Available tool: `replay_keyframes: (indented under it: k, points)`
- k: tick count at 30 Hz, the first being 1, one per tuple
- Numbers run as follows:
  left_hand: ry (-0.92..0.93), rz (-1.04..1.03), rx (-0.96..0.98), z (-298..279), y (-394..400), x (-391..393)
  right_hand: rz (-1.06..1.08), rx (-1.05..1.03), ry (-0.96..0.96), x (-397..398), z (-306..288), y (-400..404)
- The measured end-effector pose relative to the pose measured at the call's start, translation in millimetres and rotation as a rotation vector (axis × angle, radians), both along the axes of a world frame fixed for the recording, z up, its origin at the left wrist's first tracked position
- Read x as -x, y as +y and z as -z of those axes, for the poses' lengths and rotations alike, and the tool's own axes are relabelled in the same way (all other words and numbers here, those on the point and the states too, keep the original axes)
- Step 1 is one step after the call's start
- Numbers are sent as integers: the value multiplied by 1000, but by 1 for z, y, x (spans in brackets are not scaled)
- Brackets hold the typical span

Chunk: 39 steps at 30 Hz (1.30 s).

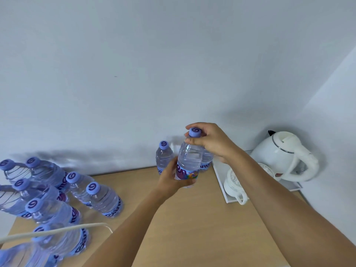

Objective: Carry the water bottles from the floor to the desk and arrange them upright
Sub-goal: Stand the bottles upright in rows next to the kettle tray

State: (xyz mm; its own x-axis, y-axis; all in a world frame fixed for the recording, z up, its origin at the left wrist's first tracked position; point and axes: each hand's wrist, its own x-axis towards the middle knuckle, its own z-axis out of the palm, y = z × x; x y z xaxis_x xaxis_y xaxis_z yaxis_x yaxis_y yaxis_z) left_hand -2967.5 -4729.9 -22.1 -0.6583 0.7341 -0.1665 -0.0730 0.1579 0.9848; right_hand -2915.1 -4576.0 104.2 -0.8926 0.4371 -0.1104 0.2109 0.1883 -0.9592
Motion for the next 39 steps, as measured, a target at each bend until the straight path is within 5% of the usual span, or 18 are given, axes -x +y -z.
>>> replay_keyframes:
  k: [14,20,23,33,39]
  points:
    - [236,-355,36,-7,14,-28,175,-34,52,-8,17,-24]
    - [281,-205,-10,-10,8,-18,154,25,75,-10,14,-15]
    - [157,-104,-48,-9,3,-15,110,98,113,-11,9,-8]
    - [234,-321,52,-1,17,-23,-39,-7,94,-11,17,-1]
    - [225,-271,84,19,19,-23,38,-95,45,-10,35,6]
